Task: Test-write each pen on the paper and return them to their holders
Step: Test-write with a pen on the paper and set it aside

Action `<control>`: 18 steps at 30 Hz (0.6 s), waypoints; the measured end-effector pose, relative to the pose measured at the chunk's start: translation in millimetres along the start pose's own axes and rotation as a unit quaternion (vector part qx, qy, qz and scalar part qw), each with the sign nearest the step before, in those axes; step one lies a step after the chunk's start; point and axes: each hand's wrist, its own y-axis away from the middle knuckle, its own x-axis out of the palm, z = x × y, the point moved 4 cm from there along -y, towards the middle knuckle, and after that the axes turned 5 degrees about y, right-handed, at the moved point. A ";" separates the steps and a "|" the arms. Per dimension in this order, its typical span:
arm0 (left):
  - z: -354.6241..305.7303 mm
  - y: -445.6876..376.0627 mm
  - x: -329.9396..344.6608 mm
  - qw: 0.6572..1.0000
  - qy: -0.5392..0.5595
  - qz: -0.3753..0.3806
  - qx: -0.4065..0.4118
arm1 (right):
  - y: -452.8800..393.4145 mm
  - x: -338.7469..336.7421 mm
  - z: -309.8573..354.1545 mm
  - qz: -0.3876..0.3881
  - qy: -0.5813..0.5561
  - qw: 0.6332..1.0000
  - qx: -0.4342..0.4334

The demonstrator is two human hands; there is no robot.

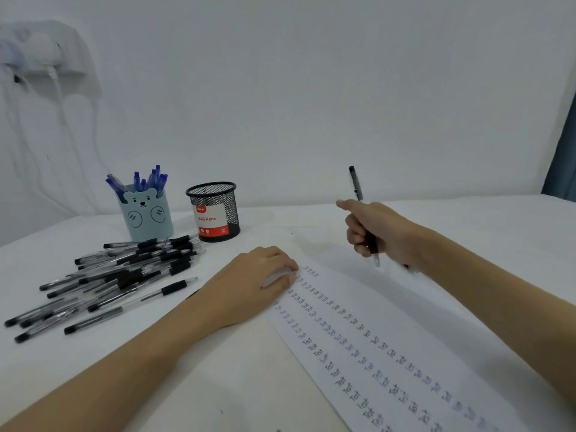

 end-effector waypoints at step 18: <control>-8.5 3.7 -4.9 0.996 0.088 -0.020 -0.022 | 25.1 -14.1 10.9 0.096 -0.331 0.939 -0.007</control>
